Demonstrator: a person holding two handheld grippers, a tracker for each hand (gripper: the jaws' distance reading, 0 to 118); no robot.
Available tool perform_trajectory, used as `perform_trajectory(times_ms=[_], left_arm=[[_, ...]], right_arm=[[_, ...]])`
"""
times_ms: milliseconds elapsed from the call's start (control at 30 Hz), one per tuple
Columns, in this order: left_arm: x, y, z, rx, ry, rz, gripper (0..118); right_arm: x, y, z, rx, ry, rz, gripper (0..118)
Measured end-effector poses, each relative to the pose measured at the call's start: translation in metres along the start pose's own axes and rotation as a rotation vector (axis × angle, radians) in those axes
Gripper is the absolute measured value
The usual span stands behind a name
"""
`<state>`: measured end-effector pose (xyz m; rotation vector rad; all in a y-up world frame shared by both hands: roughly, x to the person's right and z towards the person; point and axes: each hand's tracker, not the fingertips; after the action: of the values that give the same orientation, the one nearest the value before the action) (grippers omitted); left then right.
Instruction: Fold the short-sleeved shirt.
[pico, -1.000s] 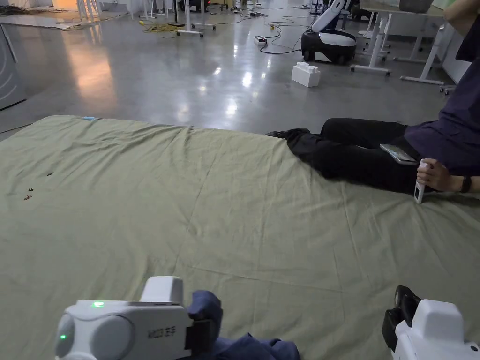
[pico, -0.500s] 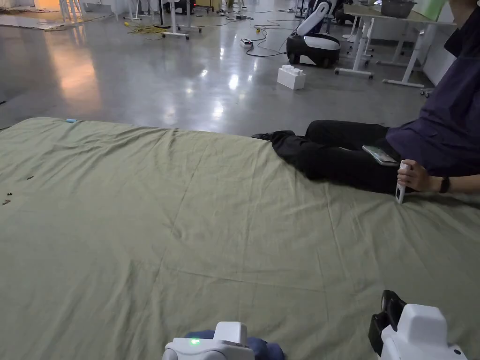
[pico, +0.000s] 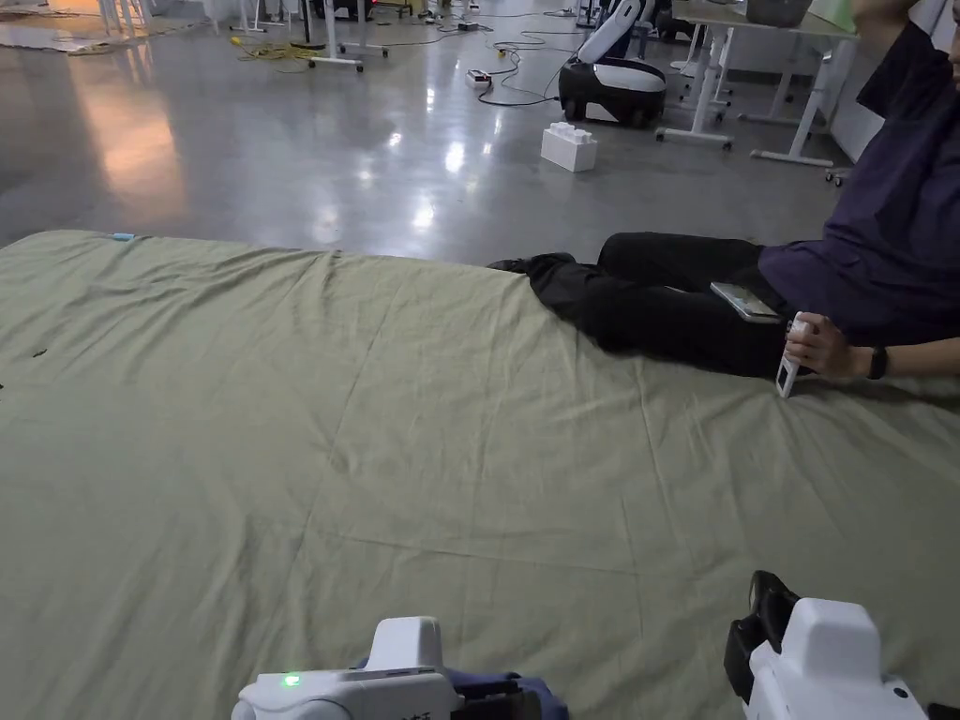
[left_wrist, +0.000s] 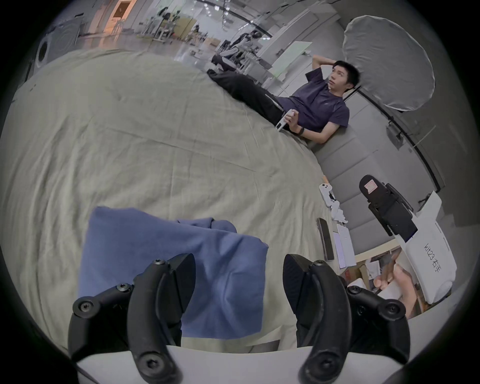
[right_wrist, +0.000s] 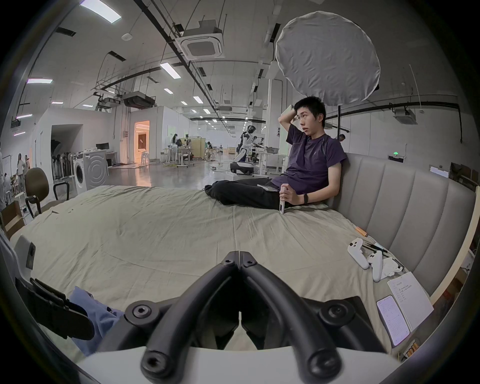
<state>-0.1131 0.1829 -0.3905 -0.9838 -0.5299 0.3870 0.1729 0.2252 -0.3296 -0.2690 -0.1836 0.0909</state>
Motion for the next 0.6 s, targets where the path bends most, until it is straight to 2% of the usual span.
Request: perform_trajectory(times_ms=[100, 233, 433, 600], left_arm=[[-0.001, -0.004, -0.015, -0.051, 0.055, -0.001, 13], [0.005, -0.02, -0.042, -0.142, -0.01, -0.044, 10], [0.012, -0.032, -0.068, -0.14, 0.003, -0.054, 7], [0.007, -0.027, -0.084, -0.097, 0.036, -0.006, 4]], right_arm=[[0.0, -0.001, 0.0, -0.002, -0.001, -0.002, 0], [-0.001, -0.003, 0.0, -0.01, 0.0, 0.003, 0], [0.0, -0.006, -0.001, -0.02, -0.004, 0.012, 0], [0.001, -0.009, -0.004, -0.027, -0.007, 0.011, 0]])
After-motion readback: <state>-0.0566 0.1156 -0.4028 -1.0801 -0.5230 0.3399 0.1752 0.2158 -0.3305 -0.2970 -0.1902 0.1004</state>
